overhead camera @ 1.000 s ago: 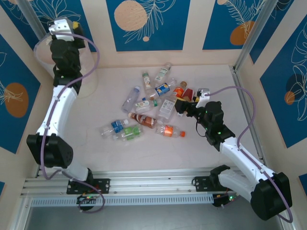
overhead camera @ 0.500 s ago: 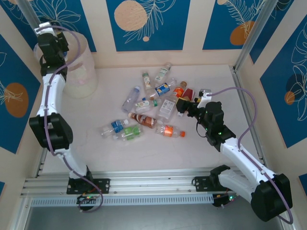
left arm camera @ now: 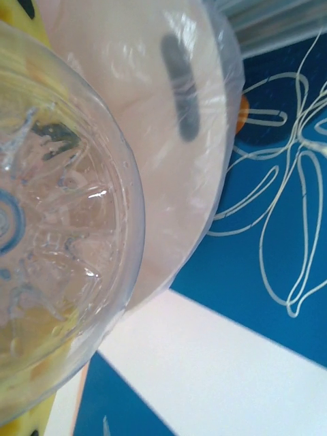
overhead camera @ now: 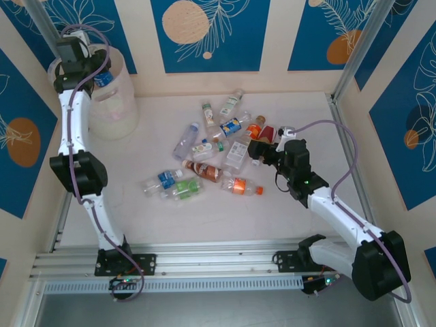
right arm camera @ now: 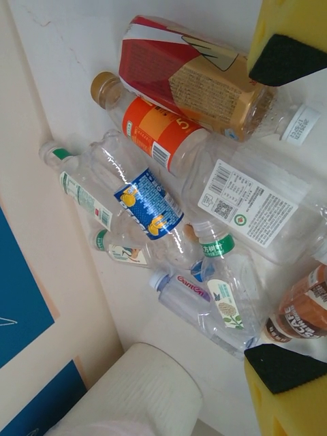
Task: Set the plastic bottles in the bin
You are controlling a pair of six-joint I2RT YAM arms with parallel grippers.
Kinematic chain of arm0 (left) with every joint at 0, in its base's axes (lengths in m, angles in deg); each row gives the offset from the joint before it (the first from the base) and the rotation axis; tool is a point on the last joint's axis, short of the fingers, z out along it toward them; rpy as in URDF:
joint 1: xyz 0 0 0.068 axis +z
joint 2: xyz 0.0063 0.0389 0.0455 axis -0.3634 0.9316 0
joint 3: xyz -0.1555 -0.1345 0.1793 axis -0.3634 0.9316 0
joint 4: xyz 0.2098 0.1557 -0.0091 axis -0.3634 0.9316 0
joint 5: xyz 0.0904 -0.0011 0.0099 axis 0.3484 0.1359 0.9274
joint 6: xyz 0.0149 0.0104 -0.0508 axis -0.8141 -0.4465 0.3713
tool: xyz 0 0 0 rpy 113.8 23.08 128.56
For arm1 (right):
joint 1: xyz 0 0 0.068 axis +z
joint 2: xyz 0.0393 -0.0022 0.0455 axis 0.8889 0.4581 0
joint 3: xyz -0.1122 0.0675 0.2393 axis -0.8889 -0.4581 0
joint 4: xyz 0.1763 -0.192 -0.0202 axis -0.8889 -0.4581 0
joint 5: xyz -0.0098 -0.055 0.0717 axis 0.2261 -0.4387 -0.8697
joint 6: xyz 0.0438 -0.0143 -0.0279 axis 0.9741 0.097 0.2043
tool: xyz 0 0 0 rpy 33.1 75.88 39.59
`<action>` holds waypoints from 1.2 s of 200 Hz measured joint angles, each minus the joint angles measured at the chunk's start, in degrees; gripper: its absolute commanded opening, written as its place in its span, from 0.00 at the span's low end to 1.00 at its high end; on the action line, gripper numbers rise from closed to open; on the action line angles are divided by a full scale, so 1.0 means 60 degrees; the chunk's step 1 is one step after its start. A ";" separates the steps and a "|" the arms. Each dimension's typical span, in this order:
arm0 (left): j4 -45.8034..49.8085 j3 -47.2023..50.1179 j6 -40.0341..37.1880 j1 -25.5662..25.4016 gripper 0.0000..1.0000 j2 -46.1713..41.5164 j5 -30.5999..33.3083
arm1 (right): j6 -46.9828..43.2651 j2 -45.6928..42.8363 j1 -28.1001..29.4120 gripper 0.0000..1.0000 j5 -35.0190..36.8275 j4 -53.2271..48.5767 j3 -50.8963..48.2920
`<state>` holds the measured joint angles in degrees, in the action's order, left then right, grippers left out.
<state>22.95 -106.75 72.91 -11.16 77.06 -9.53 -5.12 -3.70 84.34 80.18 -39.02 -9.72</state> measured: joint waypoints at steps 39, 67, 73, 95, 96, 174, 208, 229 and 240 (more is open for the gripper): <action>0.0674 0.0047 0.0219 -0.0069 0.56 -0.0135 -0.0838 | 0.0076 0.0423 0.0000 0.99 -0.0018 -0.0069 0.0259; 0.0943 0.0495 0.0288 -0.0098 0.57 -0.0678 -0.1206 | 0.0076 0.0514 0.0000 0.99 -0.0073 -0.0146 0.0266; 0.0965 0.0535 0.0288 -0.0109 0.57 -0.0787 -0.1231 | 0.0073 0.0525 0.0000 0.99 -0.0084 -0.0149 0.0266; 0.0823 0.0554 0.0240 -0.0124 0.56 -0.0947 -0.1078 | 0.0073 0.0568 0.0000 0.99 -0.0120 -0.0189 0.0324; 0.0805 0.0554 0.0240 -0.0124 0.56 -0.0943 -0.1064 | 0.0073 0.0572 0.0000 0.99 -0.0120 -0.0189 0.0328; 0.0033 0.0117 0.0284 -0.0142 0.67 0.1220 -0.0200 | 0.0080 0.0608 0.0000 0.99 -0.0222 -0.0488 0.0470; 0.0087 0.0095 0.0769 -0.0142 0.75 0.1559 -0.0652 | 0.0109 0.0608 0.0004 0.99 -0.0222 -0.0641 0.0474; 0.0062 -0.0153 0.1129 -0.0149 0.83 0.1559 -0.1005 | 0.0113 0.0608 0.0004 0.99 -0.0222 -0.0685 0.0481; 0.0025 -0.0277 0.1235 -0.0149 0.87 0.1559 -0.1173 | 0.0127 0.0608 0.0007 0.99 -0.0222 -0.0688 0.0492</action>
<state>23.10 -108.41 80.32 -12.05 86.42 -16.57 -4.36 -0.05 84.38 78.85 -43.15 -6.76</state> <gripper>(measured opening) 0.839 0.995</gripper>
